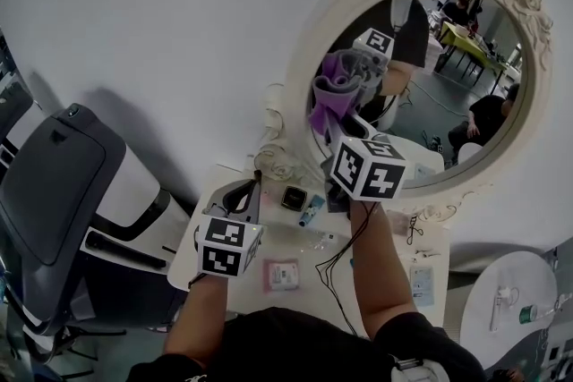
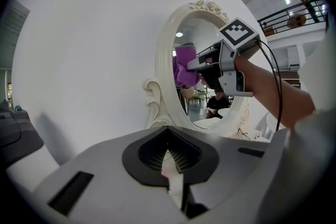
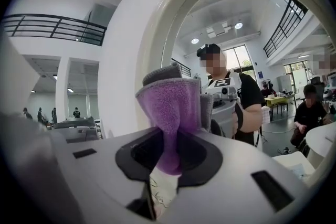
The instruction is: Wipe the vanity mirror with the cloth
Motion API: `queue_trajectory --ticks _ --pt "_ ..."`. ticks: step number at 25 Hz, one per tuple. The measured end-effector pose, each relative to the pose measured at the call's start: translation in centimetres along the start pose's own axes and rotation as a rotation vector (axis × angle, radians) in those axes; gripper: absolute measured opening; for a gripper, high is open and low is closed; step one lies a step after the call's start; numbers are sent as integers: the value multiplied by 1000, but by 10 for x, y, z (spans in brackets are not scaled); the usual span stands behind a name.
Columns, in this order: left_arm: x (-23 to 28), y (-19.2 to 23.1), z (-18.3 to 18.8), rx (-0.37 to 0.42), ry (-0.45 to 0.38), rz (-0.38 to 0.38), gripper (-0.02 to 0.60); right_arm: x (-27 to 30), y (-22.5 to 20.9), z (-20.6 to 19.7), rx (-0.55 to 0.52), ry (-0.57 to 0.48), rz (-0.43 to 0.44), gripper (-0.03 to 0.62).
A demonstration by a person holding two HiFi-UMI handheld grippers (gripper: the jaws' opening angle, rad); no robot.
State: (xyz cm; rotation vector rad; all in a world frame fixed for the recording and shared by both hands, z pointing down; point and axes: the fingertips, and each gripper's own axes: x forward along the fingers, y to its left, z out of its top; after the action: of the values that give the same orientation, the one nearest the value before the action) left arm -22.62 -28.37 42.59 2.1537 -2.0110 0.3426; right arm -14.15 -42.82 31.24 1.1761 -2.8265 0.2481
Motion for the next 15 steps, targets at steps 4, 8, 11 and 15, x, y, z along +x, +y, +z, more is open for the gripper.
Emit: queue_trajectory --ticks 4,8,11,15 --pt "1 -4 2 20 2 -24 -3 -9 0 2 8 -16 -5 74" --pt "12 -23 11 37 -12 -86 -3 -37 -13 8 3 -65 -39 74" --pt "25 -41 23 50 -46 -131 -3 -65 -34 13 -11 -119 -98 74" --pt "42 -71 41 57 -77 -189 -3 -107 -75 10 -20 -157 -217 74"
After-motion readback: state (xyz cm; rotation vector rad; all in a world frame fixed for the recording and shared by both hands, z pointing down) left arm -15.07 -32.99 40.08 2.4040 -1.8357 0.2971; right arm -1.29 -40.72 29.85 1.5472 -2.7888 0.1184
